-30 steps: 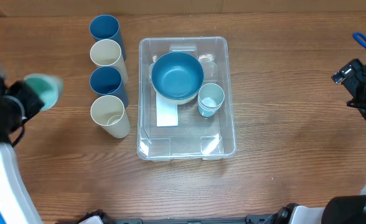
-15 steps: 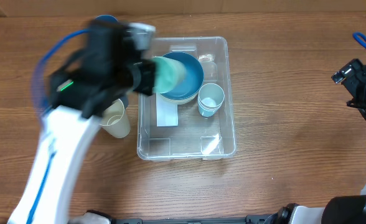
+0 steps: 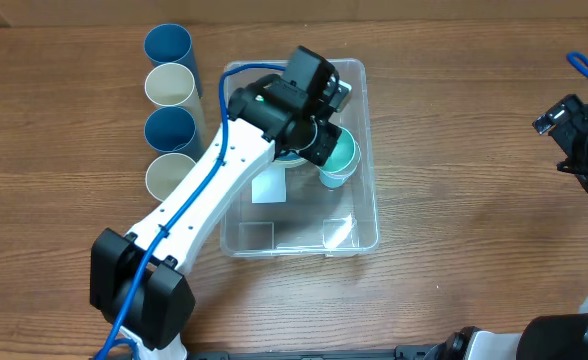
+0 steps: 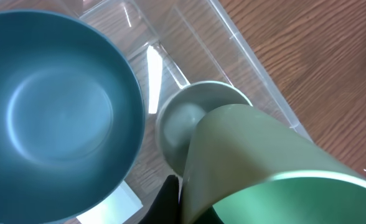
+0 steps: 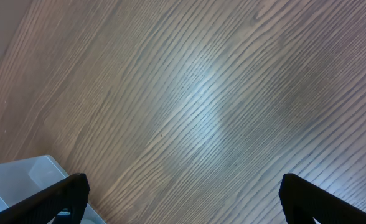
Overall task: Pack container
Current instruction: 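Carry the mint cup into the bin and drop it onto the nested cups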
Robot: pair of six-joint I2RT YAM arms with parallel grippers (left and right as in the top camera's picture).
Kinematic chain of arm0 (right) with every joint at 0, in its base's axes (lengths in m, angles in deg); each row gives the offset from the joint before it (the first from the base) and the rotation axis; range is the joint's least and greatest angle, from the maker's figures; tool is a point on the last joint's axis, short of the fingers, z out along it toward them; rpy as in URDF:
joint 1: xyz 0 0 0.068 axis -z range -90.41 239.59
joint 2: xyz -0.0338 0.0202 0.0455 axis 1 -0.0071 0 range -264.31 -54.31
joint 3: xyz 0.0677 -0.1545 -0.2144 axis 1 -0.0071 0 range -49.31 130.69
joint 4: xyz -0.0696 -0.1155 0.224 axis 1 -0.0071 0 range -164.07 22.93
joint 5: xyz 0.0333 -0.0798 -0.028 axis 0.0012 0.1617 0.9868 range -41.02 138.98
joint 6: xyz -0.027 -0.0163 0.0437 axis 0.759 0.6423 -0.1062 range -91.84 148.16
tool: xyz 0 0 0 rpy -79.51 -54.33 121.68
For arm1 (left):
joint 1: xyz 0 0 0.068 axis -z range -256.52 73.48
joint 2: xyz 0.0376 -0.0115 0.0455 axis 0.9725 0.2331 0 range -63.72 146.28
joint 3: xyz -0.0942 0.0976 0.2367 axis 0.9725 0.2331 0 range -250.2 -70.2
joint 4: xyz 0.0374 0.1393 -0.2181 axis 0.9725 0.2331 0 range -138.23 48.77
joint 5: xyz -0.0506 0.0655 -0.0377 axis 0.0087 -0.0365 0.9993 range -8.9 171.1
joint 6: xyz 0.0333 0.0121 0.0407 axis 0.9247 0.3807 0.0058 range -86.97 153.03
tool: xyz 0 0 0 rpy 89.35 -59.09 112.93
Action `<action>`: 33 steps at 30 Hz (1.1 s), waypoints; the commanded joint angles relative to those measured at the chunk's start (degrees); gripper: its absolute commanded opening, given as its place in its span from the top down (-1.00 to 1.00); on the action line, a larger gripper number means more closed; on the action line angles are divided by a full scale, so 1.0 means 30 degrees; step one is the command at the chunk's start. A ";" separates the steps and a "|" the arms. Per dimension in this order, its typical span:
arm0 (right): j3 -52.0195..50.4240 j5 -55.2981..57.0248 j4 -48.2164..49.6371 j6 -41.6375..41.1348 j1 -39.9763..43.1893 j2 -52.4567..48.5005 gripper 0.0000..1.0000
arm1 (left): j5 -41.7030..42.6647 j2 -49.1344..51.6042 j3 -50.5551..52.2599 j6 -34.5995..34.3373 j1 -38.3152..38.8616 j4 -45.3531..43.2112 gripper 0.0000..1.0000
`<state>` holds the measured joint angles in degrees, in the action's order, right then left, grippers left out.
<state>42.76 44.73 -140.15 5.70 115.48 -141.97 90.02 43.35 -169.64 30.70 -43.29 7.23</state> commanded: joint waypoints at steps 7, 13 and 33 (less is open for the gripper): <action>0.0189 0.0022 0.0044 -0.0095 0.0058 0.0102 -1.00 | -0.2025 0.0182 -0.0597 0.0576 0.0328 0.0000 0.56; 0.0189 0.0022 0.0044 -0.0095 0.0058 0.0102 -1.00 | -0.2492 0.0146 -0.3016 0.0262 0.0321 0.1450 0.07; 0.0189 0.0022 0.0044 -0.0095 0.0058 0.0102 -1.00 | 0.3738 0.2943 -1.2101 -0.3381 -1.3865 0.6805 -0.36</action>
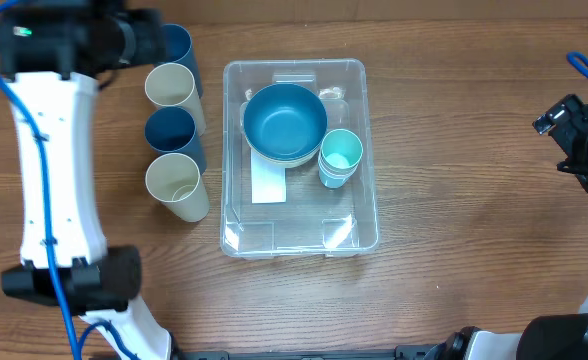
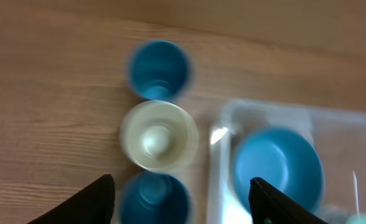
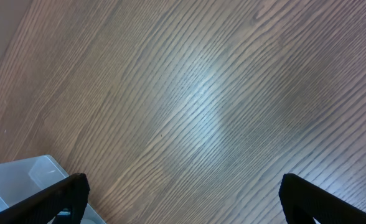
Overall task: Pack container
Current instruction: 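Carry the mint cup into the bin and drop it onto the nested cups, then move left gripper to the far dark blue cup and grasp its rim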
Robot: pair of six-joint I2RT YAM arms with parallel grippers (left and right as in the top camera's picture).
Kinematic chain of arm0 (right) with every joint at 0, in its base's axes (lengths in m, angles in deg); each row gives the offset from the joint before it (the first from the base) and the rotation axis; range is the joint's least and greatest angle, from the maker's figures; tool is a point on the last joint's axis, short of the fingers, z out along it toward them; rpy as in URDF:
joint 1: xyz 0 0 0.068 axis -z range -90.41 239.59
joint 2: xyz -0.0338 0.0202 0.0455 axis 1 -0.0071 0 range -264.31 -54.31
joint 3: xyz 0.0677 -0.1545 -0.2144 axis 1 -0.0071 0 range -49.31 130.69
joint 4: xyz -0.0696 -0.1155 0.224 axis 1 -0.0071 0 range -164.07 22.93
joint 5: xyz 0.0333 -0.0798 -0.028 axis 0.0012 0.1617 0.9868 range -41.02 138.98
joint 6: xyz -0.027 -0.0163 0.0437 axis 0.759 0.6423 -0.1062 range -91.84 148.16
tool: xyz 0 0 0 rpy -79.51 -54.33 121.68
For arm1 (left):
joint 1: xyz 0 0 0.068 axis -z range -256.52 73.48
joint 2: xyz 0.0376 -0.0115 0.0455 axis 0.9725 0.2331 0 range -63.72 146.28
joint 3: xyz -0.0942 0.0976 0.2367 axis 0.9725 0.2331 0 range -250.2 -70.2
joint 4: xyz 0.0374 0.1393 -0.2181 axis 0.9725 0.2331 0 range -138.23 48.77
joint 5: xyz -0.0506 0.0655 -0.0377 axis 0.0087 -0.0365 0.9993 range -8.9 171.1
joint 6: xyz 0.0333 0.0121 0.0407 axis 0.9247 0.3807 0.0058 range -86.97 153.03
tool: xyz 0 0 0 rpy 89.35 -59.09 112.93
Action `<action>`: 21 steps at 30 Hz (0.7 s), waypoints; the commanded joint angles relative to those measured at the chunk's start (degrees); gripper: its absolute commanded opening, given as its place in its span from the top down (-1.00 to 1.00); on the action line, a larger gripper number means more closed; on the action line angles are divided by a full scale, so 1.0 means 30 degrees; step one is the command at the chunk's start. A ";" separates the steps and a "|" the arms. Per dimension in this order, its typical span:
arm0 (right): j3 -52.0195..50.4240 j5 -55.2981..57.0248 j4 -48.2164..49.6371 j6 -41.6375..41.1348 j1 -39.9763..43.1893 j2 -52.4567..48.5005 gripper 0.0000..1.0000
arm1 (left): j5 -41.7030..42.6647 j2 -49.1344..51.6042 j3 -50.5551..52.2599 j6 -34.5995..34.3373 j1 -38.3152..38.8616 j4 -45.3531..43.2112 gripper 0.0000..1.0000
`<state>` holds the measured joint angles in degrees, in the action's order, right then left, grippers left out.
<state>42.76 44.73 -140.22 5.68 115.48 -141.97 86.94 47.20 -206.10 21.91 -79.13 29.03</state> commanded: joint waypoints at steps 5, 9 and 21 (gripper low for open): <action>0.0189 0.0015 0.0066 -0.0087 0.0058 0.0102 -1.00 | 0.6907 0.4022 0.0051 -0.0605 -0.3191 -0.1239 -0.35; 0.0189 0.0022 0.0066 -0.0087 0.0058 0.0102 -1.00 | 0.6892 0.5996 0.0051 -0.0991 -0.3213 -0.1967 -0.35; 0.0189 0.0022 0.0066 -0.0087 0.0058 0.0102 -1.00 | 0.6368 0.6972 0.0051 -0.1086 -0.3118 -0.3905 -0.38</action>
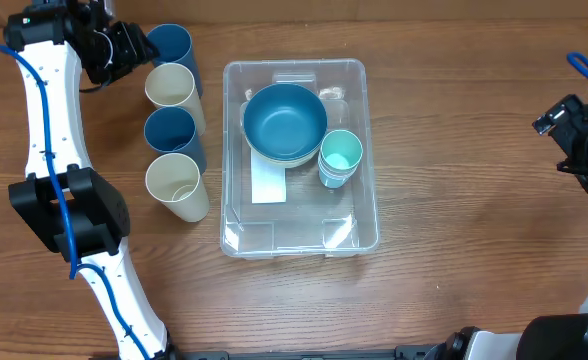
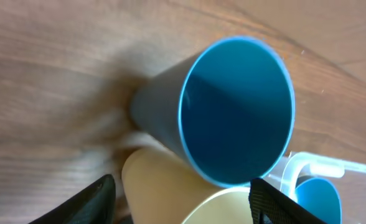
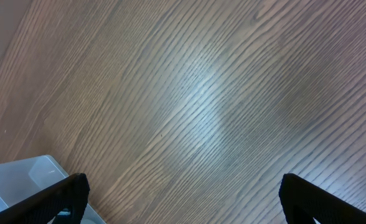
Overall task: Pack container
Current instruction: 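Move left gripper to the far dark blue cup and grasp its rim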
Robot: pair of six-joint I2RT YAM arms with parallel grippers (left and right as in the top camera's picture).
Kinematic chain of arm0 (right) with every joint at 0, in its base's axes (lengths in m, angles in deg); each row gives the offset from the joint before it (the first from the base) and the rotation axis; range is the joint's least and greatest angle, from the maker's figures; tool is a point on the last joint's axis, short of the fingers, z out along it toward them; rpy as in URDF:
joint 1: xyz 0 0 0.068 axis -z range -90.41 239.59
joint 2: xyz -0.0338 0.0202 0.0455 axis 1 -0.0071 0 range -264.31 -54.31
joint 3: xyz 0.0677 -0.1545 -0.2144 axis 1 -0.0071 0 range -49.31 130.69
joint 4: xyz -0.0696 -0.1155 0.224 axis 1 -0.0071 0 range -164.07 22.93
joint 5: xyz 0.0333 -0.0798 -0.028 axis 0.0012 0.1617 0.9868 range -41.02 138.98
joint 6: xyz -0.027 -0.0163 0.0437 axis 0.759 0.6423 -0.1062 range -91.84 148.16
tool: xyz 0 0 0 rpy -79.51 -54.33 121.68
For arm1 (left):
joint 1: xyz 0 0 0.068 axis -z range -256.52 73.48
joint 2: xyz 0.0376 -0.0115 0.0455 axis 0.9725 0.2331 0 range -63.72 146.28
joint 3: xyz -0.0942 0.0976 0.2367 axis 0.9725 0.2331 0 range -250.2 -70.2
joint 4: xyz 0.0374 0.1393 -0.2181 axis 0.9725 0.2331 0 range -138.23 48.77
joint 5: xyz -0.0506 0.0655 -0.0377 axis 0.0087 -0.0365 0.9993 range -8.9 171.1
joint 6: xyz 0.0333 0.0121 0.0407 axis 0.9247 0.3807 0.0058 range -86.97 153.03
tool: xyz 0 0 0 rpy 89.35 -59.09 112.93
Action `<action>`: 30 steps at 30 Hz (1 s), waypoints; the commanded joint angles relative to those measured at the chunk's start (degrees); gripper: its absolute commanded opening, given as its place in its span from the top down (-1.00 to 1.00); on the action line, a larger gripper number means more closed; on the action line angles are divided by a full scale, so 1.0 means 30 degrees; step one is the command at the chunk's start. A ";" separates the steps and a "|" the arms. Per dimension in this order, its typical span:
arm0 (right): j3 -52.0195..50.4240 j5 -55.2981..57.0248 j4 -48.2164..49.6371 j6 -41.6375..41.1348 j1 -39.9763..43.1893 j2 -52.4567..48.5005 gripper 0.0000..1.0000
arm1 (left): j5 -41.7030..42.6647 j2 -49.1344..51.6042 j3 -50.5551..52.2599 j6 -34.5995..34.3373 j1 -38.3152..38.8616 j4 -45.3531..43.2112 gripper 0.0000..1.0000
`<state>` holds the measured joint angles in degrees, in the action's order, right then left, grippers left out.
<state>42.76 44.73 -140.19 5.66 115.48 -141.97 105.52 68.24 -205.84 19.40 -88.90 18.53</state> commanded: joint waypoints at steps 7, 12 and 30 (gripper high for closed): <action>0.0189 0.0022 0.0058 -0.0080 0.0058 0.0102 -1.00 | 0.0153 -0.0044 -0.0036 -0.0240 0.0277 -0.0612 -0.38; 0.0189 0.0022 0.0058 -0.0080 0.0058 0.0102 -1.00 | 0.0160 -0.0044 -0.0036 -0.0095 0.0277 -0.0780 -0.40; 0.0189 0.0022 0.0066 -0.0087 0.0058 0.0102 -1.00 | -0.1851 -0.0022 0.0350 0.0707 0.0277 -0.1246 -0.34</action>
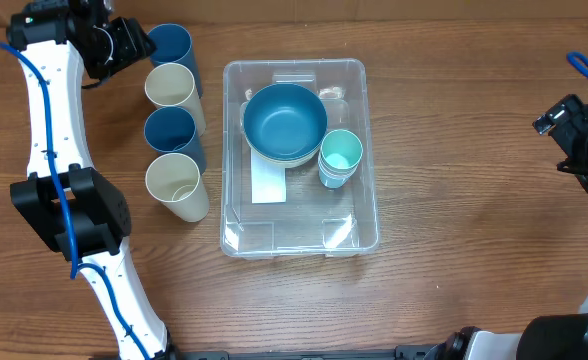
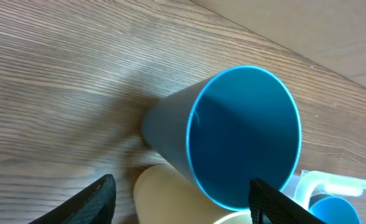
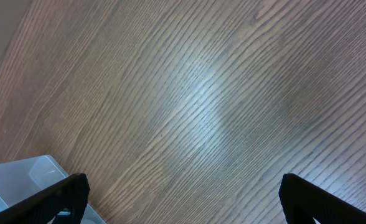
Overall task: Pack container
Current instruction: 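Move left gripper to the far dark blue cup and grasp its rim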
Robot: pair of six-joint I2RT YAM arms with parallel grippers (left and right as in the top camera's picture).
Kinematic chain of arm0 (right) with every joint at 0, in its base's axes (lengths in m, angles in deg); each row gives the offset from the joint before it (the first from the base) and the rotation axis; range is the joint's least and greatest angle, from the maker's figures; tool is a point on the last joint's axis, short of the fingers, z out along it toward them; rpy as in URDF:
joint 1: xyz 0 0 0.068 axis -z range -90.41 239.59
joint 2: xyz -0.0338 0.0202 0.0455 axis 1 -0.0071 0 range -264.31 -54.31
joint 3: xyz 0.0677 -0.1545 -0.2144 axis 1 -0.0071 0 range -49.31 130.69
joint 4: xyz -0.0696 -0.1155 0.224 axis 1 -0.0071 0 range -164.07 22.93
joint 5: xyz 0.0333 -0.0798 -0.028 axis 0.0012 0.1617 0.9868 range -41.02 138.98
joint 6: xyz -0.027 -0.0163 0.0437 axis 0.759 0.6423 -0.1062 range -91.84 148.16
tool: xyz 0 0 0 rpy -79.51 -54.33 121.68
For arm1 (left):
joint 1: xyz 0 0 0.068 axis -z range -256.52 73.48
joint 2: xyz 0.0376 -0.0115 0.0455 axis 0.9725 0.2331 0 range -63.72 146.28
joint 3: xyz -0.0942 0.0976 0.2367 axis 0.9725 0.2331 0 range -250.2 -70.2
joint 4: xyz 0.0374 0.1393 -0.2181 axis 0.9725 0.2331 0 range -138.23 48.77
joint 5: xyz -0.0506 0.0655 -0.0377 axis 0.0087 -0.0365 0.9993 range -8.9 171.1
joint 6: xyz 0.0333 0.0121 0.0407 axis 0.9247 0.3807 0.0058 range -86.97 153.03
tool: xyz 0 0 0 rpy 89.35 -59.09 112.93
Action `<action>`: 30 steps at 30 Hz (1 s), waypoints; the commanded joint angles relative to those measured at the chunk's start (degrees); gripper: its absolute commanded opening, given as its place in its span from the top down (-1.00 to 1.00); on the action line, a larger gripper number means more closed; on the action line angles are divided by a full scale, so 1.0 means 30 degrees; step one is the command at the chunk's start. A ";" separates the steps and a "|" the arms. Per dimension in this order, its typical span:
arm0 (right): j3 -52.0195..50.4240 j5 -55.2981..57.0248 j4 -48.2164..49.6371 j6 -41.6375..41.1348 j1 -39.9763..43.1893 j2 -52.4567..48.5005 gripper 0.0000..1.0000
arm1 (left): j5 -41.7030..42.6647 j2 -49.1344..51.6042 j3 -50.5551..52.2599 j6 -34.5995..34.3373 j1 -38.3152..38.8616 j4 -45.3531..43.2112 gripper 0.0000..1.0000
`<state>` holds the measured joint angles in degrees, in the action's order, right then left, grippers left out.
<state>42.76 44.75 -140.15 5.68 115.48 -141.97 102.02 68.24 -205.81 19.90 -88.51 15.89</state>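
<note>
A clear plastic container (image 1: 369, 150) sits mid-table holding a blue bowl (image 1: 284, 122) and a teal cup (image 1: 340, 156). Left of it stands a column of cups: a blue cup (image 1: 170, 45) at the far end, a cream cup (image 1: 171, 87), another blue cup (image 1: 170, 130) and a cream cup (image 1: 175, 184). My left gripper (image 1: 126, 42) is open just left of the far blue cup (image 2: 245, 140), with the cream cup (image 2: 170, 199) between its fingertips (image 2: 96, 202). My right gripper (image 3: 182, 199) hangs open over bare wood at the far right.
A white label (image 1: 268, 186) lies on the container's floor. A blue cable loops at the right edge above the right arm (image 1: 584, 140). The left arm's white link (image 1: 49, 120) runs down the table's left side.
The left gripper has shifted slightly, so the far blue cup sits a little lower and more to the right in its wrist view. The right arm has not moved.
The left gripper was inside the container with the teal cup beside the blue bowl. Then the cup stood free in the container and the gripper was open above the column of cups. After that it was low by the far blue cup, where it stays.
</note>
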 commanded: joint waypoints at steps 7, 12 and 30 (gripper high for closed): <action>0.0189 0.0015 0.0051 -0.0087 0.0058 0.0102 -1.00 | -0.0597 -0.0015 0.0940 0.0430 0.0153 -0.1581 -0.32; 0.0189 0.0015 0.0051 -0.0087 0.0058 0.0102 -1.00 | -0.0211 0.0058 0.0940 0.0423 0.0168 -0.2055 -0.31; 0.0189 0.0015 0.0044 -0.0087 0.0058 0.0102 -1.00 | 0.0022 0.1355 0.0940 0.0058 0.0765 -0.2892 -0.01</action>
<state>42.76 44.73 -140.17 5.66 115.48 -141.97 101.00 71.44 -203.30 19.66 -86.48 7.69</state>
